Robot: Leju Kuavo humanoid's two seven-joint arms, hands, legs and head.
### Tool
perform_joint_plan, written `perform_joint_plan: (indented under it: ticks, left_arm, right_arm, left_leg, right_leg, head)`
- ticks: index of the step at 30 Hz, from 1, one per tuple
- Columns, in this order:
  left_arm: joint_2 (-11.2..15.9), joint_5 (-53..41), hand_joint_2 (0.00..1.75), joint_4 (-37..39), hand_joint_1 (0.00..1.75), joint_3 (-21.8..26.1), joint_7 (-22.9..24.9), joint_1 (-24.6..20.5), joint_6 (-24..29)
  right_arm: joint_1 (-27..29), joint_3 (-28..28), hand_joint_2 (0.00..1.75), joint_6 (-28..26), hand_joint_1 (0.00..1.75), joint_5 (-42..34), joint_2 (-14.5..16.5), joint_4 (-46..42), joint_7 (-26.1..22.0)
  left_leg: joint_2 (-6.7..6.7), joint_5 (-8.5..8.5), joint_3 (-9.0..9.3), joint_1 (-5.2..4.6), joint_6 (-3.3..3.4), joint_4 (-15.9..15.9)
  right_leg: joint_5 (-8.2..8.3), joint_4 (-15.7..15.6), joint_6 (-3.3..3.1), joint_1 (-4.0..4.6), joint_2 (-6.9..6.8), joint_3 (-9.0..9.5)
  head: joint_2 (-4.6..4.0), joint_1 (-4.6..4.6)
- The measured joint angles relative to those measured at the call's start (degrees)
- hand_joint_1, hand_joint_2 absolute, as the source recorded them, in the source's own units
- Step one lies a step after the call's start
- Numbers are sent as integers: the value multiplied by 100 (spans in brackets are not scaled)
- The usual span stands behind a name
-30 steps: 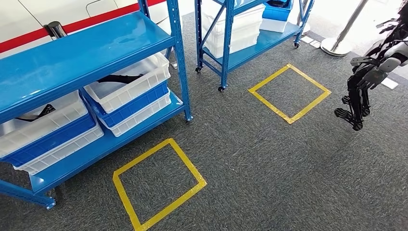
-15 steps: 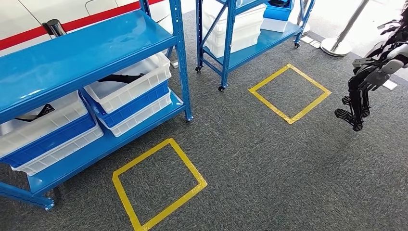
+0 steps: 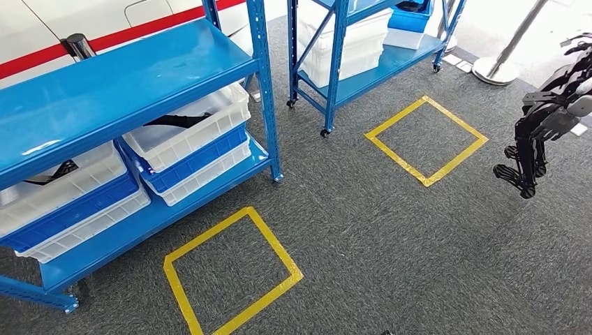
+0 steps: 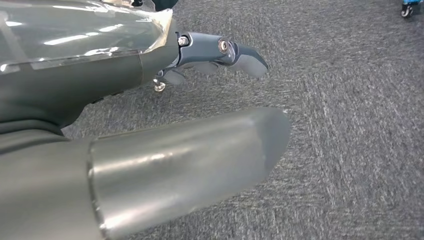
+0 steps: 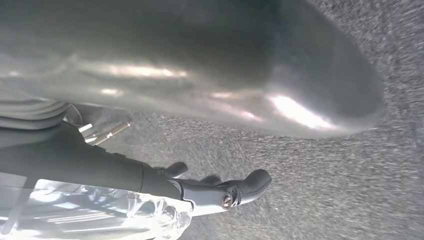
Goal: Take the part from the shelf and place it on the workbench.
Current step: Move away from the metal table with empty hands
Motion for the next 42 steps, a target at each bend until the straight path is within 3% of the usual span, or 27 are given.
perform_joint_plan:
  ticks: [2, 3, 5, 6, 7, 8, 10, 11, 13, 16, 18, 21, 22, 23, 25, 26, 28, 30, 32, 33, 35, 37, 39, 41, 42]
  left_arm:
    - [-1, -2, 0, -2, 0, 3, -25, -5, 1]
    - [-1, -6, 0, -2, 0, 3, -38, -4, 2]
    - [-2, -14, 0, -1, 0, 4, -56, 0, 2]
    - [-1, -17, 0, -1, 0, 4, -61, 4, 1]
    - [-2, -19, 0, 0, 0, 5, -62, 9, 1]
    - [-1, -24, 0, 0, 0, 5, -61, 13, 0]
    - [11, -37, 0, -1, 0, 6, -57, 16, 1]
    - [16, -46, 0, 0, 0, 5, -53, 12, 1]
    - [32, -56, 0, -1, 0, 5, -44, 4, 2]
    - [39, -98, 0, -2, 0, 6, -37, 13, 2]
    - [36, -150, 0, -3, 0, 6, -22, 11, 2]
    - [16, -220, 0, -4, 0, 7, 2, 0, 2]
    - [6, -245, 0, -4, 0, 8, 7, -1, 2]
    - [-2, -265, 0, -4, 0, 11, 14, 1, 2]
    - [-12, -305, 0, -4, 0, 23, 23, 2, 1]
    - [-12, -324, 0, -5, 0, 30, 26, 1, 1]
    - [-9, -356, 0, -9, 0, 37, 26, 0, 2]
    - [-6, -396, 0, -19, 0, 50, 29, 0, 2]
    - [-4, -450, 0, -34, 0, 82, 36, -2, 2]
    - [-4, -469, 0, -42, 0, 99, 39, -6, 2]
    - [-7, -489, 0, -48, 0, 127, 42, -14, 2]
    - [-6, -494, 0, -50, 0, 141, 44, -13, 2]
    - [-4, -506, 0, -53, 0, 148, 46, -10, 2]
    - [-3, -543, 0, -59, 0, 164, 47, -10, 2]
    - [-3, -566, 0, -65, 0, 174, 46, -12, 2]
  right_arm:
    - [5, -11, 0, 0, 0, -2, -5, 0, -9]
    - [7, -24, 0, 0, 0, -1, -5, 0, -13]
    - [7, -60, 0, 0, 0, 1, -3, 0, -19]
    - [11, -80, 0, 0, 0, -2, -3, 0, -20]
    - [19, -98, 0, 0, 0, -3, -5, 0, -20]
    - [26, -116, 0, 0, 0, -1, -6, 0, -21]
    - [34, -143, 0, 0, 0, 14, 3, 1, -23]
    - [30, -152, 0, 0, 0, 23, 13, 2, -24]
    - [17, -172, 0, 0, 0, 43, 32, 4, -26]
    - [-4, -220, 0, -2, 0, 100, 39, 2, -37]
    - [-22, -251, 0, -3, 0, 152, 34, -1, -41]
    - [-21, -293, 0, -2, 0, 208, 8, 0, -19]
    - [-12, -308, 0, -2, 0, 217, 0, 0, -13]
    - [-4, -322, 0, -2, 0, 223, -6, 0, -10]
    - [7, -358, 0, -2, 0, 231, -17, 1, -15]
    - [6, -379, 0, -2, 0, 232, -21, 2, -20]
    - [-3, -411, 0, -1, 0, 240, -21, 4, -38]
    - [-22, -429, 0, 0, 0, 259, -18, 4, -56]
    - [-29, -449, 0, 0, 0, 291, -17, 4, -67]
    - [-28, -461, 0, 0, 0, 306, -16, 4, -68]
    - [-26, -479, 0, 0, 0, 325, -15, 4, -68]
    - [-25, -491, 0, 0, 0, 327, -14, 4, -68]
    - [-25, -503, 0, 0, 0, 332, -14, 4, -68]
    - [-27, -519, 0, 0, 0, 348, -10, 4, -72]
    - [-27, -526, 0, 0, 0, 357, -5, 4, -75]
  left_leg:
    - [10, -145, -103, 23, -64, 262]
    - [16, -275, -278, 37, -100, 585]
    - [23, -529, -805, 58, -146, 1394]
    - [25, -549, -1040, 63, -153, 1682]
    - [26, -440, -1170, 62, -143, 1748]
    - [26, -210, -1180, 58, -116, 1578]
    - [29, 343, -971, 29, 6, 855]
    - [38, 493, -846, 3, 77, 527]
    - [52, 508, -692, -56, 182, 240]
    - [43, 519, -490, -53, 236, 40]
    - [43, 536, -318, -11, 235, -122]
    - [-9, 460, -220, -14, 229, -155]
    - [-44, 424, -184, -13, 222, -155]
    - [-88, 384, -136, -7, 207, -152]
    - [-172, 288, -47, 10, 156, -130]
    - [-214, 219, -18, 3, 119, -101]
    - [-264, 112, -6, -11, 55, -58]
    - [-281, 64, 3, 3, 19, -46]
    - [-195, -39, -53, 32, -37, 104]
    - [-128, -177, -171, 46, -74, 350]
    - [-16, -529, -600, 62, -134, 1123]
    - [7, -689, -988, 74, -155, 1712]
    - [15, -523, -1077, 80, -145, 1706]
    - [85, -82, -841, 73, -89, 1078]
    - [184, 117, -672, 57, -44, 680]
  right_leg:
    - [-48, -14, -76, -30, 5, 53]
    - [-75, -18, -112, -32, 3, 84]
    - [-140, -18, -158, -24, -1, 141]
    - [-176, -18, -167, -19, 0, 179]
    - [-215, -18, -168, -13, 3, 226]
    - [-258, -19, -166, -5, 9, 285]
    - [-349, -30, -160, 9, 20, 405]
    - [-393, -49, -144, 21, 24, 445]
    - [-449, -110, -87, 11, 22, 500]
    - [-509, -147, -20, 25, 1, 617]
    - [-677, 266, -29, 44, -6, 435]
    - [-917, 1358, -13, 30, -5, -317]
    - [-866, 1484, 31, 25, -5, -482]
    - [-711, 1379, 93, 18, -4, -535]
    - [-220, 641, 227, -20, 35, -350]
    - [-20, 285, 244, -36, 59, -223]
    - [135, -36, 162, -44, 88, -80]
    - [118, -33, 43, -41, 58, -55]
    - [106, -42, -22, -59, 27, -41]
    - [96, -47, -53, -68, 4, -30]
    - [66, -47, -95, -58, -54, -17]
    - [46, -45, -119, -51, -108, -9]
    - [26, -45, -127, -46, -150, 11]
    - [-5, -48, -121, -37, -203, 59]
    - [-19, -50, -116, -31, -233, 88]
  head:
    - [0, -15]
    - [0, -25]
    - [0, -34]
    - [0, -35]
    - [0, -35]
    - [0, -35]
    - [0, -30]
    - [0, -27]
    - [0, -20]
    - [0, -20]
    - [0, -11]
    - [0, -3]
    - [0, -3]
    - [0, -3]
    - [0, 1]
    - [0, 7]
    - [0, 7]
    - [0, -2]
    - [0, -4]
    - [0, -7]
    - [0, -12]
    - [0, -12]
    - [0, -13]
    - [0, -12]
    - [0, -11]
